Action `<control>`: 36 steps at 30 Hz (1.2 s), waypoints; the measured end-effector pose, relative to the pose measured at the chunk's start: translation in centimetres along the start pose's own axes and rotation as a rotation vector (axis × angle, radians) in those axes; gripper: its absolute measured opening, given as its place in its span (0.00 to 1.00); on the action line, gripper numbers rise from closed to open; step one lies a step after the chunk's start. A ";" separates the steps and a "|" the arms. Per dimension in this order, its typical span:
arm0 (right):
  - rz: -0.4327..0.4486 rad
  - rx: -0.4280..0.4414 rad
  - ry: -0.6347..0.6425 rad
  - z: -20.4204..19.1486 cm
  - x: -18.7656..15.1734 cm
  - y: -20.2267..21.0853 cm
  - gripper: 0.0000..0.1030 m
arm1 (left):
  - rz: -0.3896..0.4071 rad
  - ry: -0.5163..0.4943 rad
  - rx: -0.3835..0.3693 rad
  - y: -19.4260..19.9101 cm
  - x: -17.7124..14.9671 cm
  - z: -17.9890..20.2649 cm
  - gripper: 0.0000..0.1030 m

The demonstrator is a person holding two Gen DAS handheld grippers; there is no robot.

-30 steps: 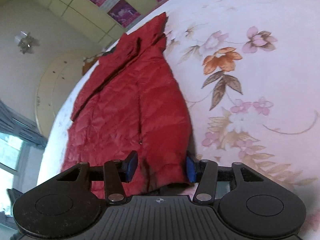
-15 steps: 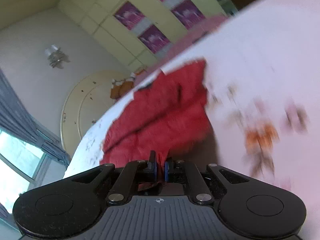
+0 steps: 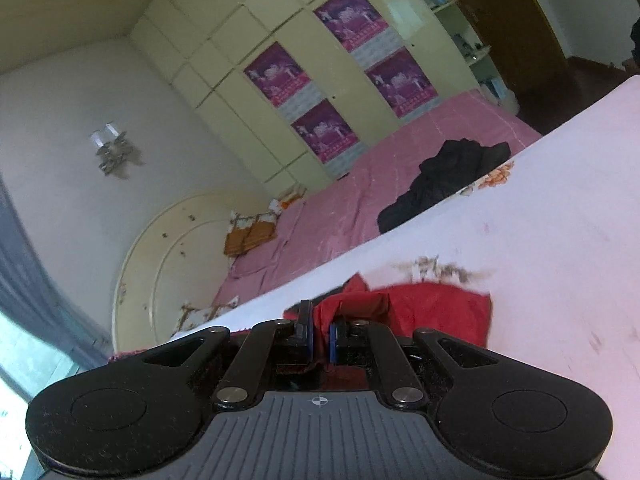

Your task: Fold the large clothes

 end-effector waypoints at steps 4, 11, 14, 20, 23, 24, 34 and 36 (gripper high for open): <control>-0.040 -0.035 -0.070 2.7 2.2 -6.0 0.06 | -0.069 -0.011 0.052 -6.0 1.2 -2.1 0.07; -0.117 -0.116 -0.102 7.8 2.3 -13.5 0.27 | -0.160 -0.035 0.111 -12.3 1.1 -6.3 0.17; -0.042 -0.199 -0.036 8.8 2.1 -13.6 0.82 | -0.170 0.028 0.123 -13.2 0.8 -8.2 0.43; -0.136 -0.245 0.001 11.1 0.0 -15.4 0.75 | -0.143 0.028 0.178 -13.2 0.3 -10.7 0.77; -0.197 -0.280 0.060 10.9 -1.3 -16.8 0.71 | -0.222 0.000 0.207 -14.5 0.0 -11.6 0.71; -0.211 -0.289 0.078 10.8 -1.5 -17.4 0.71 | -0.260 -0.001 0.212 -15.0 -0.2 -11.9 0.67; -0.229 -0.384 0.296 9.9 -2.3 -20.0 0.03 | -0.259 -0.214 0.184 -15.9 -0.4 -8.8 0.06; -0.132 -0.365 0.300 9.5 -1.2 -18.9 0.03 | -0.183 -0.251 0.142 -15.2 0.5 -7.2 0.06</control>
Point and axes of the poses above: each gripper's, at about its wrist camera, not at the fingertips, and y roughly against the way its jaws point, z to its right, x to its top, the point moved 4 cm from there along -y, roughly the way its jaws point, and after that the axes turned 5 degrees about y, right-handed, at the moved point
